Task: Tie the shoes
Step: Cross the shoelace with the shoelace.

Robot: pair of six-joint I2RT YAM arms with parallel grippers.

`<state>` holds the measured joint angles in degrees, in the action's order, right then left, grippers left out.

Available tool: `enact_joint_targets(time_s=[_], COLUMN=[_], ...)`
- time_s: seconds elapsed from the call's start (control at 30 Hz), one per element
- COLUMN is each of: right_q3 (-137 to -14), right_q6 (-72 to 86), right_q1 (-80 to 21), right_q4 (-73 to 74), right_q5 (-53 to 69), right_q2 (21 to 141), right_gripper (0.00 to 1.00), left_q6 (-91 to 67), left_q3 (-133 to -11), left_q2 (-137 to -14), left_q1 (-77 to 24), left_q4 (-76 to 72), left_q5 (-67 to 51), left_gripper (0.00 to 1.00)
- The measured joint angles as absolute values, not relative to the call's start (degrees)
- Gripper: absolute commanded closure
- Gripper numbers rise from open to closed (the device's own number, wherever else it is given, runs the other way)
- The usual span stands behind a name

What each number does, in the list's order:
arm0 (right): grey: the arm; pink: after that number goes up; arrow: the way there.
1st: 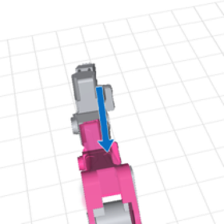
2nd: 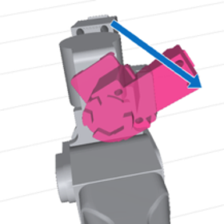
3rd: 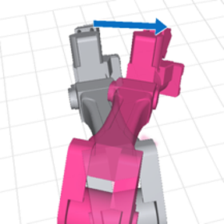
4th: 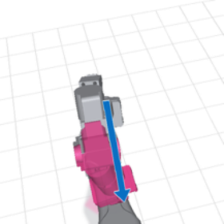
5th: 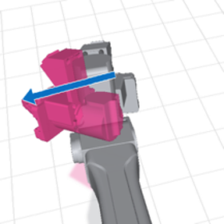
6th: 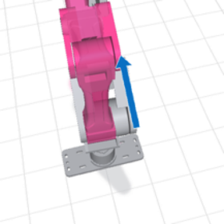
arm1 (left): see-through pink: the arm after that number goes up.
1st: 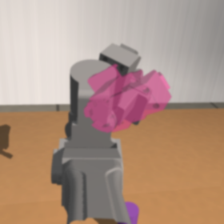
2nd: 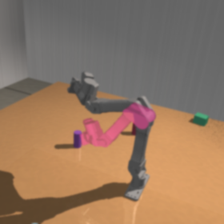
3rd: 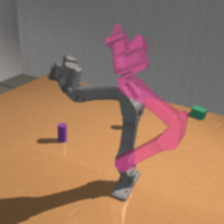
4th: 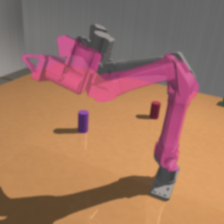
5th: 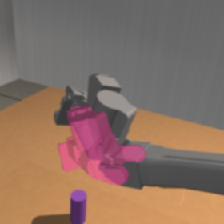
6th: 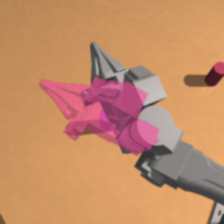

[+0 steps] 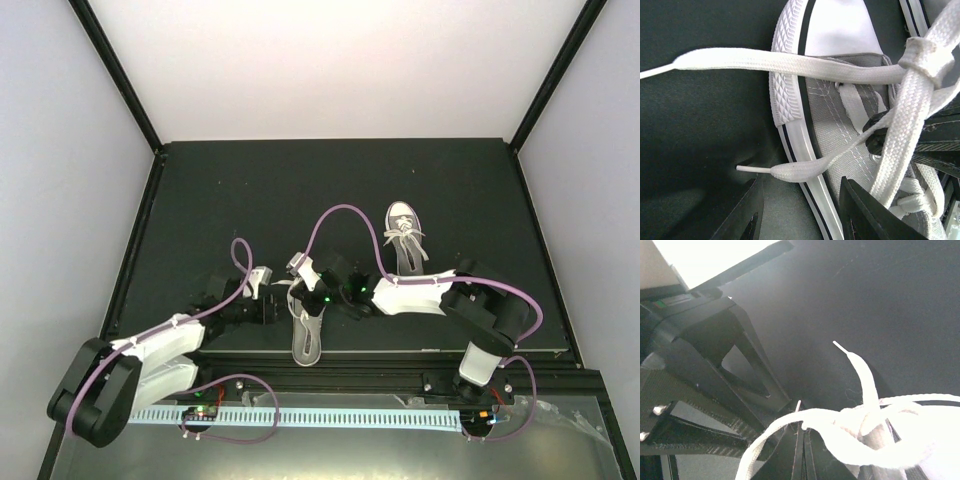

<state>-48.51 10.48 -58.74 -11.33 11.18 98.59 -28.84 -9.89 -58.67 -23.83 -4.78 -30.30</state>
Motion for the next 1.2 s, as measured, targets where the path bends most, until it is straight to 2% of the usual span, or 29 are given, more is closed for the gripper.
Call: enact_joint_targets(time_s=[0.8,0.87,1.07,1.13,1.2], right_q3=[-49.2,-49.3,-49.7,-49.8,-49.8], right_q6=[10.6,10.6,10.6,10.6,10.7], right_q1=[-58.4,-58.4,-58.4,-58.4,-58.4], right_q4=[-11.1,-11.1,-10.7,-10.7,-10.3], right_q5=[11.6,11.6,11.8,11.8,11.7], right_q2=[99.3,99.5,99.5,99.5,99.5], right_gripper=[0.98,0.98,0.98,0.97,0.85], left_q6=[-26.3,-26.0,-25.3,-25.5,-26.0], left_q3=[-14.3,-14.5,-14.7,-14.8,-14.9], left_q2=[-69.5,-70.0,-71.0,-70.8,-70.2], left_q1=[-26.2,-26.5,-26.8,-26.8,-27.0], left_q4=[-10.4,-10.3,-10.3,-10.3,-10.2], left_q5=[-33.6,-33.3,-31.8,-31.0,-29.9], left_gripper=[0.56,0.62,0.95,0.98,0.98])
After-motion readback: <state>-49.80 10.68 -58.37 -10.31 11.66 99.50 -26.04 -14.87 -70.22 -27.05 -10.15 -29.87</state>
